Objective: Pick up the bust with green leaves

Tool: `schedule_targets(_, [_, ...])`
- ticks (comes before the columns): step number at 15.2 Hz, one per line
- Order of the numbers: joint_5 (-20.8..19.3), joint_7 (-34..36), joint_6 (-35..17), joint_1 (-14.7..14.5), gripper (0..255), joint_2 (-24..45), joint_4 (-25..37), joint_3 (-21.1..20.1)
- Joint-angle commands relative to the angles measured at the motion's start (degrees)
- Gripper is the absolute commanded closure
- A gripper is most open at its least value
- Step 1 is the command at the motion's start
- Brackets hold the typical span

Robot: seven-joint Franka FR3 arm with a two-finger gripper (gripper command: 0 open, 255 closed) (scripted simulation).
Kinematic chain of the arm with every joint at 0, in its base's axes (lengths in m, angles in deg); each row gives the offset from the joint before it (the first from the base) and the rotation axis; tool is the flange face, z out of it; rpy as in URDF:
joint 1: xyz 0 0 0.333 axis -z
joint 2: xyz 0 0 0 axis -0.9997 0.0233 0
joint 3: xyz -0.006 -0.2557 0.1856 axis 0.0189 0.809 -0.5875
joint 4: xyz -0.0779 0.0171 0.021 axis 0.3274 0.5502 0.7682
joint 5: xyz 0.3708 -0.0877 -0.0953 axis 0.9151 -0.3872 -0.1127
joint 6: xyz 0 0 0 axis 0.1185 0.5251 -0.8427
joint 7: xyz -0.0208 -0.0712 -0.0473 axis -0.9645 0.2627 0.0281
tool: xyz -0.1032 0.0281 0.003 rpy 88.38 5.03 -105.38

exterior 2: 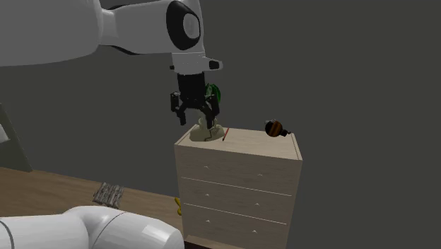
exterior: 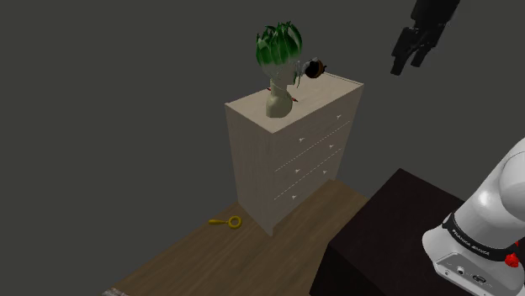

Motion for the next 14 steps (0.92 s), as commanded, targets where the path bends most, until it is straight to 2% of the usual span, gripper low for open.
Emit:
schedule_targets(1, [0.0, 0.0, 0.0, 0.0, 0, 0.0, 0.0, 0.0])
schedule_targets(8, [1.4, 16.1, -12.9, 1.3, 0, 7.8, -0.5, -9.1])
schedule_targets(14, [-1.4, 30.6, -21.9, 4.0, 0, 18.1, 3.7, -16.7])
